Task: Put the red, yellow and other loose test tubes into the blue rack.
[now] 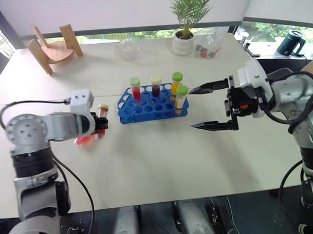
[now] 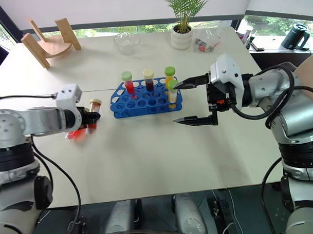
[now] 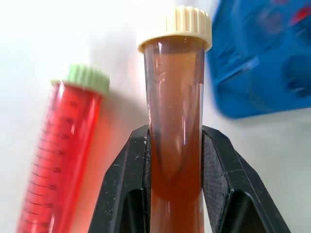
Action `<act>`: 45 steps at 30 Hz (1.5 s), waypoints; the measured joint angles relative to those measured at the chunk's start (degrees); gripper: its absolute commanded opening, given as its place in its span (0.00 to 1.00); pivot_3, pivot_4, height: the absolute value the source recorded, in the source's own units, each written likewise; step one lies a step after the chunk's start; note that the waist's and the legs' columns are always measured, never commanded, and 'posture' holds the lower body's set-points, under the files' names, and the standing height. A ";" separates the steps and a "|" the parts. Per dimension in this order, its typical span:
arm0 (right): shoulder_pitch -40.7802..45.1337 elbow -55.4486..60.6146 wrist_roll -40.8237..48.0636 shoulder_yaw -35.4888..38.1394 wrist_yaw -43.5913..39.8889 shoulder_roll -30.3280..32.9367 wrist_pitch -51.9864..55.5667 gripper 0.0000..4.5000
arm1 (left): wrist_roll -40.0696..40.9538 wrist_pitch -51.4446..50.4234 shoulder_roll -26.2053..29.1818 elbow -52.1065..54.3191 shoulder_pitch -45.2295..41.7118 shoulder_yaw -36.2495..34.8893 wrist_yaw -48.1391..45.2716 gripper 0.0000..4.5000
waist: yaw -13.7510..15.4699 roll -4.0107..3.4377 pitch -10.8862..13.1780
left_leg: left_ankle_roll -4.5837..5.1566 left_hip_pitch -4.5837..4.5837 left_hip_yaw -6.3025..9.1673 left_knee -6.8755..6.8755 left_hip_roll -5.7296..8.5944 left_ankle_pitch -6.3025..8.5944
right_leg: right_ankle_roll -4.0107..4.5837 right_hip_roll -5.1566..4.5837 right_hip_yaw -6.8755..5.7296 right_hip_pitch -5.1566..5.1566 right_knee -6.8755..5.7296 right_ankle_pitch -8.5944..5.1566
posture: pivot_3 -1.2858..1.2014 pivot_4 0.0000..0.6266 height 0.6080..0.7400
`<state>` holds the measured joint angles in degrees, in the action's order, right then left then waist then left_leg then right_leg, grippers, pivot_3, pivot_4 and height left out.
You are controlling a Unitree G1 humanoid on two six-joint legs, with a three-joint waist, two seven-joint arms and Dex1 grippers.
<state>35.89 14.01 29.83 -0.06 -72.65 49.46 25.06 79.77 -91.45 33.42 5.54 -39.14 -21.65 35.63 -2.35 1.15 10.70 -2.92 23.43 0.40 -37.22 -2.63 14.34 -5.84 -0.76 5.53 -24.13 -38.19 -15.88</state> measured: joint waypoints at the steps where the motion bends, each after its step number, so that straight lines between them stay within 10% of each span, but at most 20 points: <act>1: -0.11 0.02 0.00 0.21 0.46 -0.01 -0.01 1.00 | 1.91 1.30 0.46 1.36 -0.05 -0.86 -1.63 0.18 | 0.01 0.00 0.00 | -0.03 0.00 -0.02 0.00 0.00 -0.01 | 0.00 -0.01 0.00 0.00 0.00 0.00 | 0.52 0.24 1.00; 9: -2.54 1.37 0.04 1.97 5.87 -1.05 0.25 1.00 | -13.54 34.14 -1.88 16.86 6.56 6.94 -45.49 0.18 | 0.36 -0.11 -0.07 | -0.50 -0.07 -0.07 0.11 0.08 -0.28 | 0.01 -0.02 0.00 0.09 0.08 -0.01 | 0.52 0.24 1.00; 18: -9.23 11.49 4.29 7.31 12.54 0.81 7.95 1.00 | -45.27 80.55 -18.64 -10.64 8.06 23.67 -77.33 0.18 | 1.39 -0.10 -0.06 | -0.18 -0.04 -0.08 -0.02 0.08 -0.12 | 0.01 0.05 0.09 0.16 0.23 -0.01 | 0.52 0.24 1.00; 45: -13.39 18.55 7.41 10.64 20.78 1.23 11.37 1.00 | -59.27 119.97 -31.69 -59.72 -7.23 18.47 -90.22 0.18 | 1.52 -0.09 -0.06 | 0.10 -0.02 -0.04 -0.02 0.06 0.04 | -0.04 0.10 0.07 0.15 0.24 -0.01 | 0.52 0.24 1.00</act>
<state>22.50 32.57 37.24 10.57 -51.87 50.69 36.44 20.51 28.52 1.73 -54.19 -46.37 -3.19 -54.59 -0.82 1.06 10.65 -2.82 23.41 0.36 -37.24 -2.57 14.38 -5.88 -0.67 5.60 -23.98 -37.96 -15.88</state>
